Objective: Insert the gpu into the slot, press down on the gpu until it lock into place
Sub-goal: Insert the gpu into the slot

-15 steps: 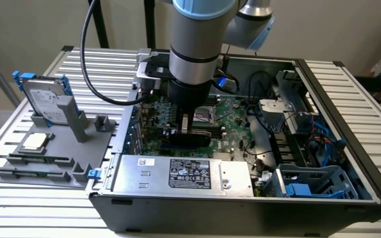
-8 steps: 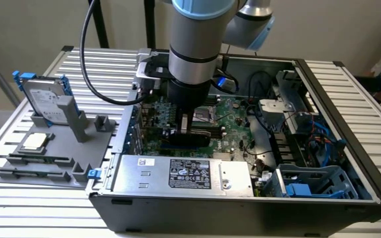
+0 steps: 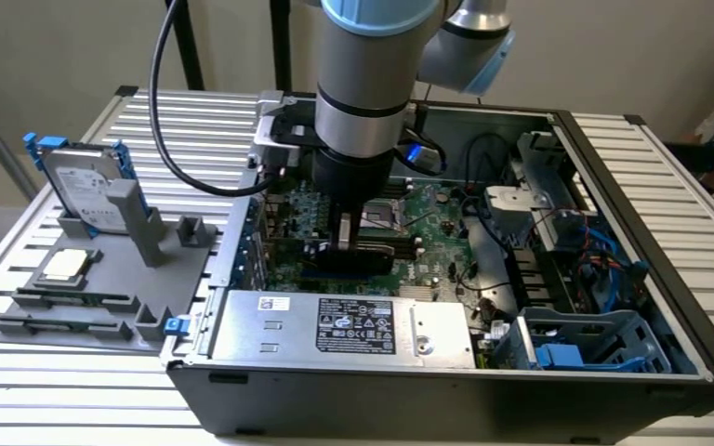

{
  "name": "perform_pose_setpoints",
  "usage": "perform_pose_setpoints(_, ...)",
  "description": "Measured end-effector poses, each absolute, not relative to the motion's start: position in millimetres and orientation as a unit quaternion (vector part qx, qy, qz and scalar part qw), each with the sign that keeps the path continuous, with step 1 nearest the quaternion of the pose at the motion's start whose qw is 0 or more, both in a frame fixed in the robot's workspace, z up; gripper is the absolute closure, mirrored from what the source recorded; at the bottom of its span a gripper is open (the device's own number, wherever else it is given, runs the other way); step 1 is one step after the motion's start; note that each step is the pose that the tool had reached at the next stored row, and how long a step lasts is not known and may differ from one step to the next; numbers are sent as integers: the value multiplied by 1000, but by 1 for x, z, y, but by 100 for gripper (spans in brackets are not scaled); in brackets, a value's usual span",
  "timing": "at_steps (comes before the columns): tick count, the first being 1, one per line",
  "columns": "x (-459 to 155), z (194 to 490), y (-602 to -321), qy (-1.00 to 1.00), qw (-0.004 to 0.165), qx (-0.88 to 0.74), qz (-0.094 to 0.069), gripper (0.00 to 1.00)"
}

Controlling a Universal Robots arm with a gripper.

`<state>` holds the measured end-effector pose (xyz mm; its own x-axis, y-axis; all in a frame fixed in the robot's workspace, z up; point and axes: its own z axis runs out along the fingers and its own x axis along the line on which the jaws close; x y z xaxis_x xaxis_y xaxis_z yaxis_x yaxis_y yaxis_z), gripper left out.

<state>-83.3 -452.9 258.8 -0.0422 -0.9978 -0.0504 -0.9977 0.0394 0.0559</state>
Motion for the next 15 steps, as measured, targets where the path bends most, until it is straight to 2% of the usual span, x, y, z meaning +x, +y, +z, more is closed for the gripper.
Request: perform_pose_setpoints(15,-84,254,-453,-721,1,692,-38,73)
